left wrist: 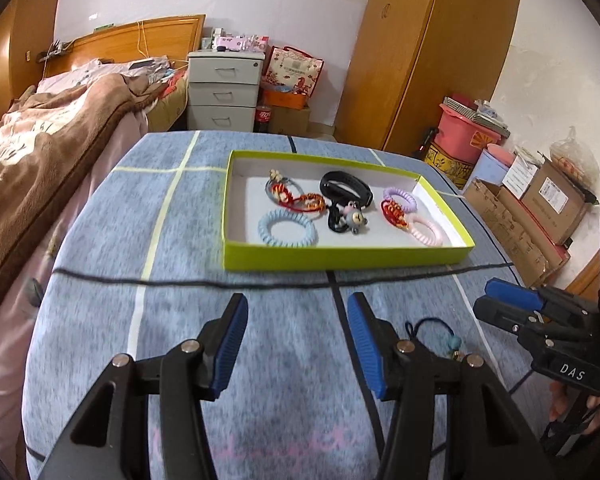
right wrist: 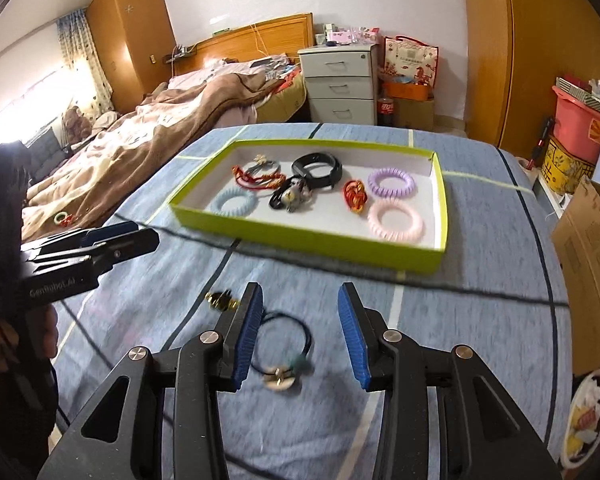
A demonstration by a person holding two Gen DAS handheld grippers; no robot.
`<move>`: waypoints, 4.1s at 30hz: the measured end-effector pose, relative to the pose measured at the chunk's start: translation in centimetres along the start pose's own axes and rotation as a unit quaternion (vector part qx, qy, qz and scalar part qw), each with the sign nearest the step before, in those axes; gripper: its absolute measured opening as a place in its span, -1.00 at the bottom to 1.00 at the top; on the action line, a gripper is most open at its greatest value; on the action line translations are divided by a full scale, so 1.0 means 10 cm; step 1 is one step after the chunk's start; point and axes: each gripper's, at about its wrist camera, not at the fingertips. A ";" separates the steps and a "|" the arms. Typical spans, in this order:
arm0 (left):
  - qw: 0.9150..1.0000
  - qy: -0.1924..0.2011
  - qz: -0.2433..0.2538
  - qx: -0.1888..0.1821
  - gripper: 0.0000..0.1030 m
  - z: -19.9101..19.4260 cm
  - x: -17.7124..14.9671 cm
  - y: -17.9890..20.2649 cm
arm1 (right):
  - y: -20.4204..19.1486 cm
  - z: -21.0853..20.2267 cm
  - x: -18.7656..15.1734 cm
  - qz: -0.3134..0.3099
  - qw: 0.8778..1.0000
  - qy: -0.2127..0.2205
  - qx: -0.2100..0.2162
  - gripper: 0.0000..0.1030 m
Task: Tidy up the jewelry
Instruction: 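Grasp the teal-bead black tie with the right tool while the left grasps the gold bell charm, then carry both items into the tray and open both tools to release them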
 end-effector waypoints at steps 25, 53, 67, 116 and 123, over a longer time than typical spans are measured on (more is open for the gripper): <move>1.000 0.006 -0.018 -0.015 0.05 -0.22 -0.31 -0.08 | -0.16 0.27 -0.35 0.069 0.995 -0.055 -0.050 -0.21; 0.999 -0.020 0.006 -0.024 0.05 -0.07 -0.28 0.15 | -0.13 0.20 -0.40 0.030 0.994 -0.049 -0.095 -0.71; 0.995 -0.059 0.078 -0.033 0.05 0.39 -0.20 0.64 | 0.23 -0.06 -0.37 0.064 0.994 -0.022 -0.090 -0.71; 0.996 -0.009 0.089 -0.010 -0.54 0.15 -0.03 0.70 | 0.26 -0.21 -0.21 0.071 0.995 0.012 -0.071 -0.73; 0.996 0.012 0.089 -0.009 -0.54 0.02 0.20 0.67 | 0.29 -0.27 0.03 0.062 0.995 0.027 -0.075 -0.73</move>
Point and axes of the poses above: each gripper's, at about its wrist camera, not at the fingertips, and z roughly the way its jaws point, y to its right, x to its top, and after that the axes turned 2 degrees about -y, right-handed
